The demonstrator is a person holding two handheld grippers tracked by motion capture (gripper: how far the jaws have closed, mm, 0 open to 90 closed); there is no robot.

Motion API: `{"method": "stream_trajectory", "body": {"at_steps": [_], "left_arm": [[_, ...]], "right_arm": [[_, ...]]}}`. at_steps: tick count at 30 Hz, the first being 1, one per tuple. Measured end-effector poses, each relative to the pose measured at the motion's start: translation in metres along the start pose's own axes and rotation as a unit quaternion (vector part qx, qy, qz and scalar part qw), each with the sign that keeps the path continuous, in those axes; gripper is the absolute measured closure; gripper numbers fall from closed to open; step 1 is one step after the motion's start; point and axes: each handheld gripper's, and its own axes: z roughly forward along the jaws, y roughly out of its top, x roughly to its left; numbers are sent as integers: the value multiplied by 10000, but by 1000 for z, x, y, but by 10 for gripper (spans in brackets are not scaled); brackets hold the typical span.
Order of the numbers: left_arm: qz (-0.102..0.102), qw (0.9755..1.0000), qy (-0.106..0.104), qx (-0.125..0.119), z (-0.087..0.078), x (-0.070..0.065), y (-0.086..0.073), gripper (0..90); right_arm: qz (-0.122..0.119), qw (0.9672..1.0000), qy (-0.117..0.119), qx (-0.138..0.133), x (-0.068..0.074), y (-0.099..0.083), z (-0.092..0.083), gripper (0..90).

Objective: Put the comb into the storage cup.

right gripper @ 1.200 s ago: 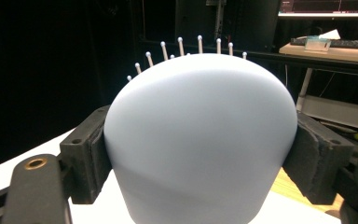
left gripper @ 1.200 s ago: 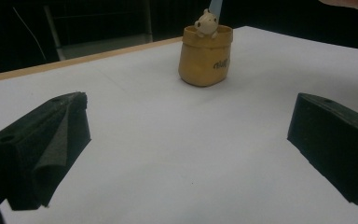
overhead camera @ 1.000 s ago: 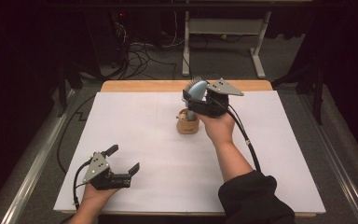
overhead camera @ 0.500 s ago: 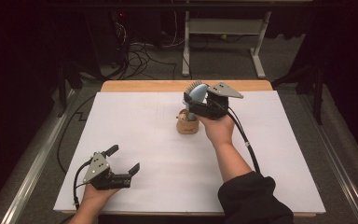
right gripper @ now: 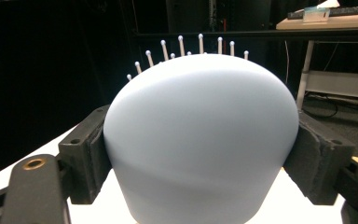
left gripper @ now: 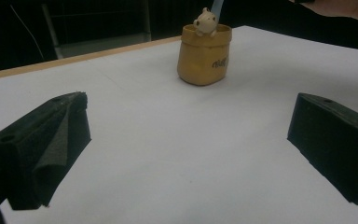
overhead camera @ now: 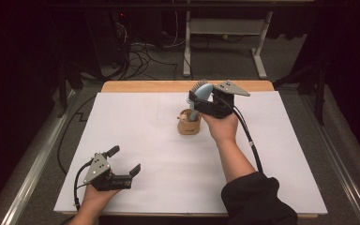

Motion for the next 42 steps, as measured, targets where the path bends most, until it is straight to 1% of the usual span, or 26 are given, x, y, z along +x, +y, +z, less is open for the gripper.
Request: {"method": "stream_trajectory", "body": {"at_steps": [6, 11, 19, 20, 29, 35, 38, 42], "left_arm": [[-2, 10000, -1, 5, 0, 0, 0, 3], [-13, 10000, -5, 4, 0, 0, 0, 3], [-1, 10000, -10, 18, 0, 0, -1, 3], [-2, 10000, -13, 20, 0, 0, -1, 3], [-16, 10000, -4, 16, 0, 0, -1, 4], [-6, 10000, -3, 21, 0, 0, -1, 4], [10, 10000, 4, 25, -1, 0, -1, 4], [15, 10000, -4, 21, 0, 0, -1, 4]], "right_arm": [[64, 10000, -19, 29, -5, 0, -2, 198], [51, 9999, -123, 63, -9, -2, -3, 189], [198, 9996, -190, 70, -21, -5, -7, 180], [232, 9996, -176, 72, -22, -6, -7, 180], [183, 9996, -191, 78, -22, -6, -7, 175], [188, 9995, -198, 152, -22, -7, -5, 157], [218, 9993, -213, 197, -22, -9, -4, 154], [177, 9993, -268, 204, -21, -9, -4, 152]]}}
